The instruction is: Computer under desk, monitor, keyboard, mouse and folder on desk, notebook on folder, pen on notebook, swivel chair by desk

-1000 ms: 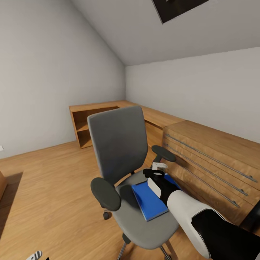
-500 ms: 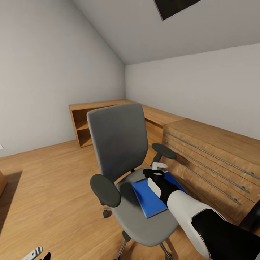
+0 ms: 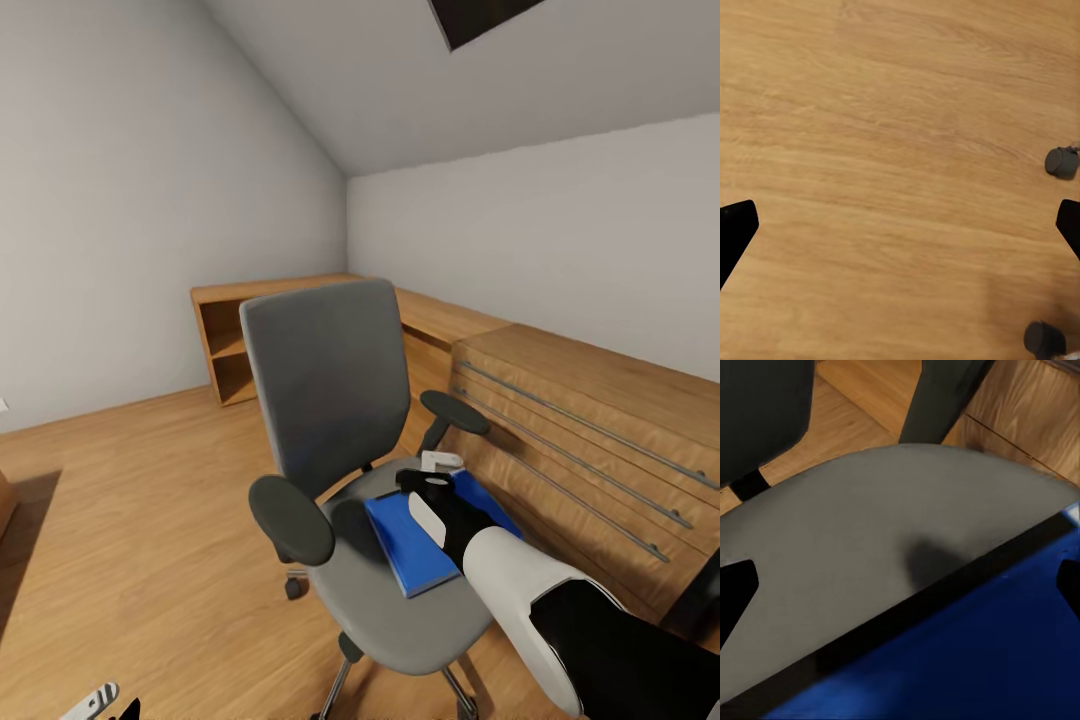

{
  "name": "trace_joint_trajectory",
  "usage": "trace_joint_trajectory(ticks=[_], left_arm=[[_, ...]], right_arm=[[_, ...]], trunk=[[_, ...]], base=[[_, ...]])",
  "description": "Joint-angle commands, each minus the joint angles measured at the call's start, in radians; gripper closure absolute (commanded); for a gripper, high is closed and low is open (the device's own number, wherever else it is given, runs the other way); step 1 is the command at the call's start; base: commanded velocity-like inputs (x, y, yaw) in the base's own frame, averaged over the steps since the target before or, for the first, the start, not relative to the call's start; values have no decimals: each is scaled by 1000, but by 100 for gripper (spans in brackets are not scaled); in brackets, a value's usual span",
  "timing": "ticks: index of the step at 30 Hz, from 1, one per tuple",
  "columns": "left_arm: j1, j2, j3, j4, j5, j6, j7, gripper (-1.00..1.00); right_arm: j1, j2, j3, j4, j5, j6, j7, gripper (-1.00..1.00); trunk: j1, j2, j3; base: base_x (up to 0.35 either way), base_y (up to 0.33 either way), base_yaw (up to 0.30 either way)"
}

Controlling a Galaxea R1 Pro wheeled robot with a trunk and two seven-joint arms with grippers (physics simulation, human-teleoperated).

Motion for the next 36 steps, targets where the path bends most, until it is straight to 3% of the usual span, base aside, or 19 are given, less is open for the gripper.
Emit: trace_joint_trajectory(ticks=[1,3,9,14,29,36], left_arm=[[0,0,0,-2,7,4,5,-100],[0,0,0,-2,7,4,5,-100],[0,0,0,-1,7,4,5,-100],[0,-1,0,-1,6,4,5,-100],[0,3,0,14,7,4,6,-100],[0,3,0,19,7,4,6,-100]], right_arm=[[-1,0,7,-2,-2,15,-6,-100],[-1,0,7,-2,-2,54,-5,-100],[-1,0,7,-2,-2,67,-5,-100],[-1,0,7,-2,-2,71,-5,-100],[-1,0,7,-2,-2,101,-5,-100],[-1,0,5,-3,-2,111,-5,-100]], trunk=[[4,-8,-4],[4,-8,-4],[4,-8,-4],[23,-43,-20],[23,-43,-20],[23,-43,-20]], base=[[0,0,0],[0,0,0],[0,0,0],[0,0,0],[-4,0,0],[-182,-56,0]])
